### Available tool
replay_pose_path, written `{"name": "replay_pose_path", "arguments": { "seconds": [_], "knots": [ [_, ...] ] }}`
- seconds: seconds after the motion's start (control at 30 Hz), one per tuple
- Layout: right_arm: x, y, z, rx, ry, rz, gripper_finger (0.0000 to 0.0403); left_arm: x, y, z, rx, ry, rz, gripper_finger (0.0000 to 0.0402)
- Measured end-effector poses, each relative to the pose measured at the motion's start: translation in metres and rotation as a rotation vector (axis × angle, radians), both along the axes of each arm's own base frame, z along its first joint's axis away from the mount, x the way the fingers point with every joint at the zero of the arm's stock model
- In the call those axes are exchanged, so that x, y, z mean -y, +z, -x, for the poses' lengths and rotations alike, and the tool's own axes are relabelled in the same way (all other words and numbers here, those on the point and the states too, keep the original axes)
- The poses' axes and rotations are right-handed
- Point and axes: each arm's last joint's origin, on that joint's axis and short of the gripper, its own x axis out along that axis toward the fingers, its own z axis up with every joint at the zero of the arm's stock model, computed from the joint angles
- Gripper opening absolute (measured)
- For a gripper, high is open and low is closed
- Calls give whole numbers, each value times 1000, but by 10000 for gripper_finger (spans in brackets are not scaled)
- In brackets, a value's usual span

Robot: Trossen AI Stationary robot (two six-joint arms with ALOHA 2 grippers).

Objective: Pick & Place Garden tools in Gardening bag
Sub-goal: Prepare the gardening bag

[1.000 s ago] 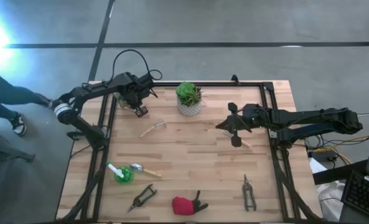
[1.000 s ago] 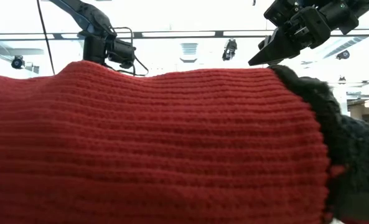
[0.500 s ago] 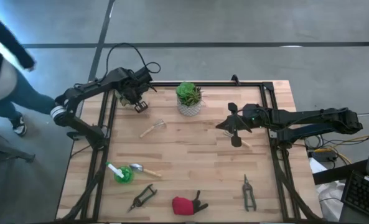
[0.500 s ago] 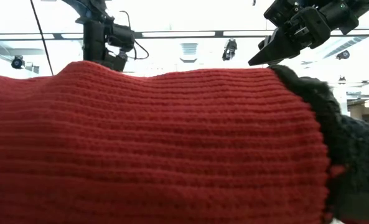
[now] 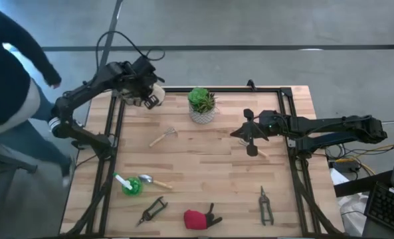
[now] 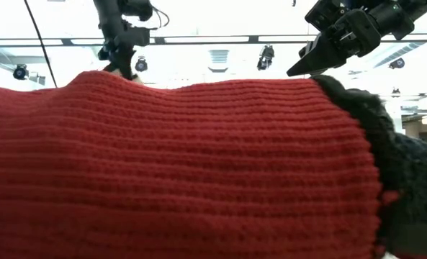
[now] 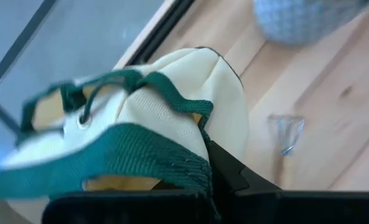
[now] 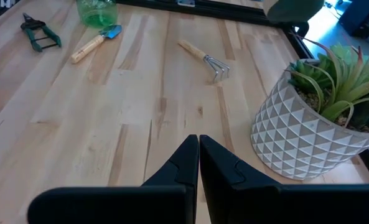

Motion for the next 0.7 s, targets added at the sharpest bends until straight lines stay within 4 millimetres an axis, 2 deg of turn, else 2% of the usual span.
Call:
{"name": "replay_pose_path", "arguments": {
  "seconds": [0.33,0.47,0.7],
  "knots": [
    [0,0,0,-1,2,4,8,4,42,-10,260,-126,-48,2],
    [0,0,0,-1,2,4,8,13,48,-17,327,-209,-14,1],
    [1,0,0,-2,1,10,8,39,48,-33,325,-342,1,1]
  ]
}}
